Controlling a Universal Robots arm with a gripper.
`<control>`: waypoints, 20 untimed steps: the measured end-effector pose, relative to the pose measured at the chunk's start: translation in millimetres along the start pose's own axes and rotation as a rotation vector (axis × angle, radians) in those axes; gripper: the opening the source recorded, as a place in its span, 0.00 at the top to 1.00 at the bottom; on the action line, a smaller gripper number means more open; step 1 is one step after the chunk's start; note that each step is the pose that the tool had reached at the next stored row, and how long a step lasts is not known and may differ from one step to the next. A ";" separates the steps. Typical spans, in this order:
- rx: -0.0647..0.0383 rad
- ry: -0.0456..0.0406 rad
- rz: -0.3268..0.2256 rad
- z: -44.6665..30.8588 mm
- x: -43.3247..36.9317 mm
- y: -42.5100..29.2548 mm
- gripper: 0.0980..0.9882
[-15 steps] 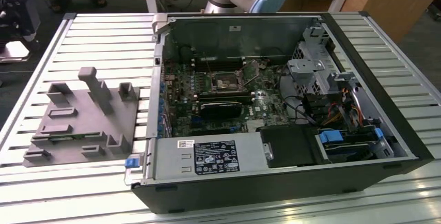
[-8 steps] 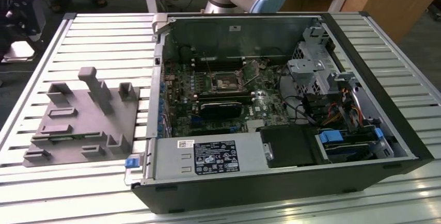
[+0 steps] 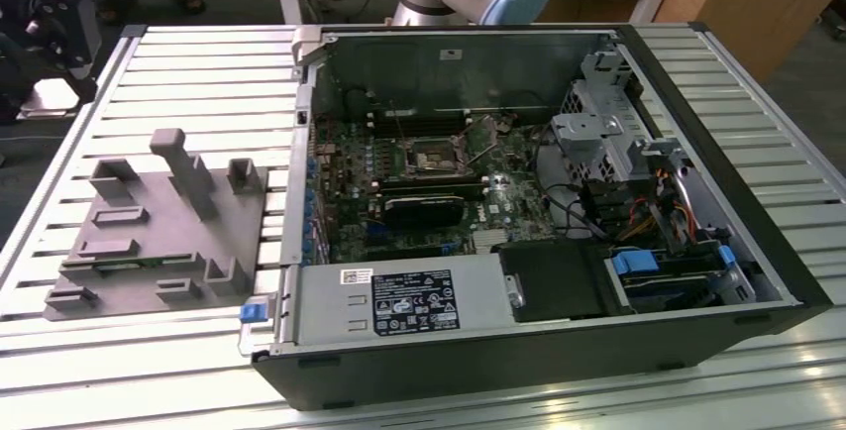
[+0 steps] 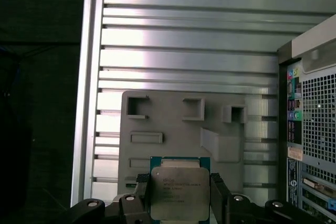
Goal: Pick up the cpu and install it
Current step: 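Pick up the cpu and move it towards the insertion slot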
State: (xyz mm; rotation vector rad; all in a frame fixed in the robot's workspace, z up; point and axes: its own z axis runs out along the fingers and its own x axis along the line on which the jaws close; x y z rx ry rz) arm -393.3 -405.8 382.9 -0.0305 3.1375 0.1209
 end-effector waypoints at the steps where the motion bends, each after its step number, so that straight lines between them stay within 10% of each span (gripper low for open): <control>1: 0.000 -0.0001 0.000 0.1 -1.3 -0.1 0.50; 20: 0.000 0.0001 0.000 0.0 -25.8 -0.5 0.50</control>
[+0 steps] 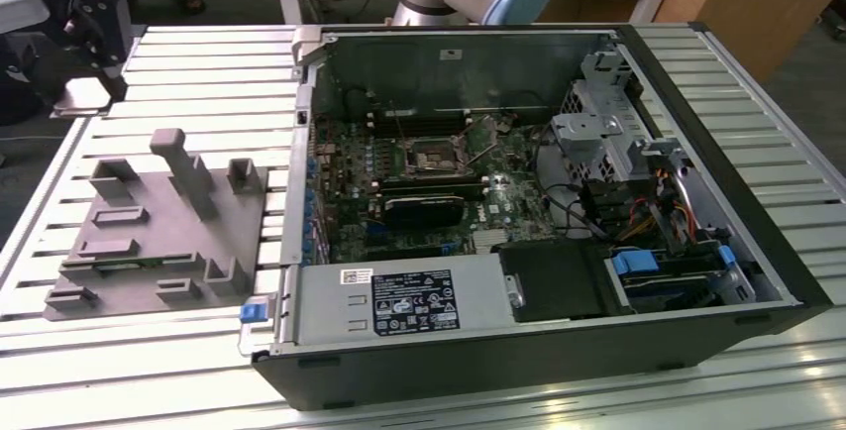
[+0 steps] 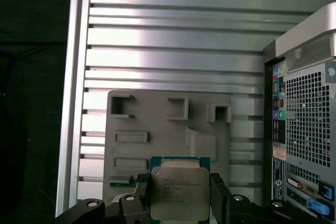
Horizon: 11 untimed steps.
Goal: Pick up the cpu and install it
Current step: 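Pick up the cpu and move it towards the insertion slot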
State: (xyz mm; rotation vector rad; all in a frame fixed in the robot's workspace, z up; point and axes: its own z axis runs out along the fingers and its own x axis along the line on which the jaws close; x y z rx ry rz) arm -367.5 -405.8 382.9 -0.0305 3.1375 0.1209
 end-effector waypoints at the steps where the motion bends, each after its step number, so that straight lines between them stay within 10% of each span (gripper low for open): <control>1: 0.000 -0.0001 0.000 0.0 -1.3 -0.1 0.50; 11: 0.000 0.0000 0.000 0.0 -14.6 -0.3 0.50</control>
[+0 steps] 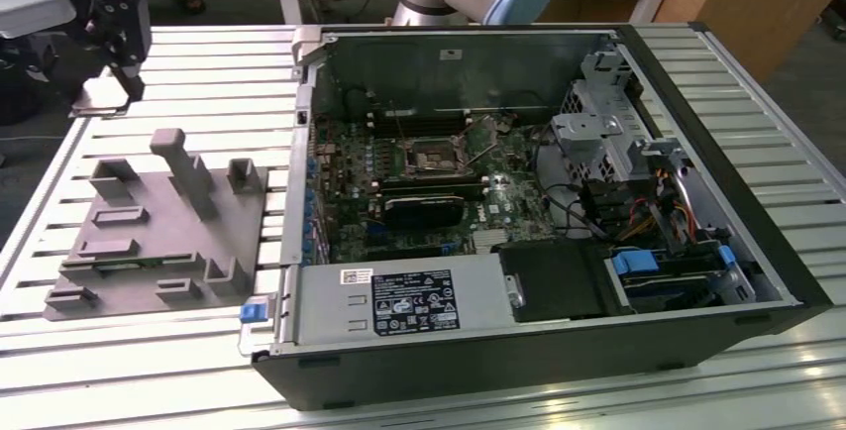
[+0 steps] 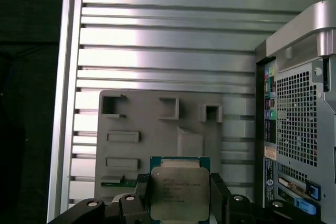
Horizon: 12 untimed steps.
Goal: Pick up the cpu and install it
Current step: 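Pick up the cpu and move it towards the insertion slot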
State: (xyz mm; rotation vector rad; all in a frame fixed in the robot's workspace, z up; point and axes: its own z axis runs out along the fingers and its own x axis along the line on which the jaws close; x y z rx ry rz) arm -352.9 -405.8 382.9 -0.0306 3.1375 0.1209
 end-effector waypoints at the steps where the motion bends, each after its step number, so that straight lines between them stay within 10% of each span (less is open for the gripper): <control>1: 0.000 0.0000 0.000 0.0 -1.4 0.0 0.50; 12: 0.000 0.0001 0.000 0.0 -15.5 -0.3 0.50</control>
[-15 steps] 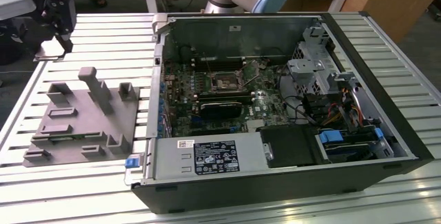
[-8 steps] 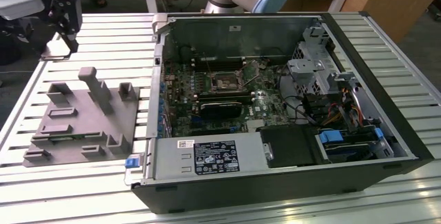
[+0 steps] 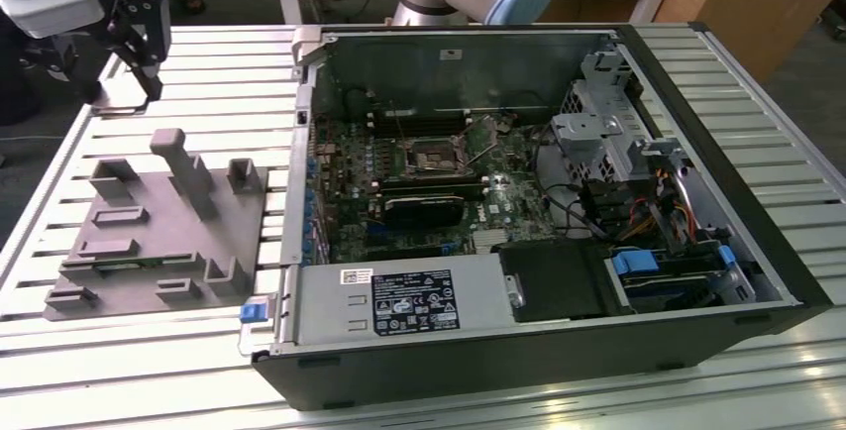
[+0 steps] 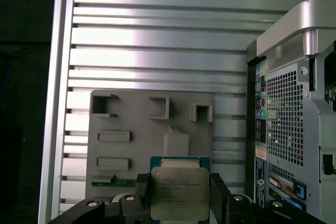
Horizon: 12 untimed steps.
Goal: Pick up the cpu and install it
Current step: 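Pick up the cpu and move it towards the insertion slot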
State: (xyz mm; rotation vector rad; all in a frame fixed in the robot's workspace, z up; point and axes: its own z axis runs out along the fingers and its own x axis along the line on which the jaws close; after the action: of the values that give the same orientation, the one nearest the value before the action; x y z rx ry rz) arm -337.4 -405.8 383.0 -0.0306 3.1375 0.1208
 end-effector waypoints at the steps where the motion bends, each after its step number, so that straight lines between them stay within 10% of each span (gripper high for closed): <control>1: 0.000 0.0000 0.000 0.0 -1.3 0.0 0.50; 12: 0.000 -0.0001 0.000 0.1 -15.2 -0.3 0.50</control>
State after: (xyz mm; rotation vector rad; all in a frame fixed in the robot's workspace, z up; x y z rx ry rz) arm -322.2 -405.8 382.9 -0.0305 3.1375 0.1209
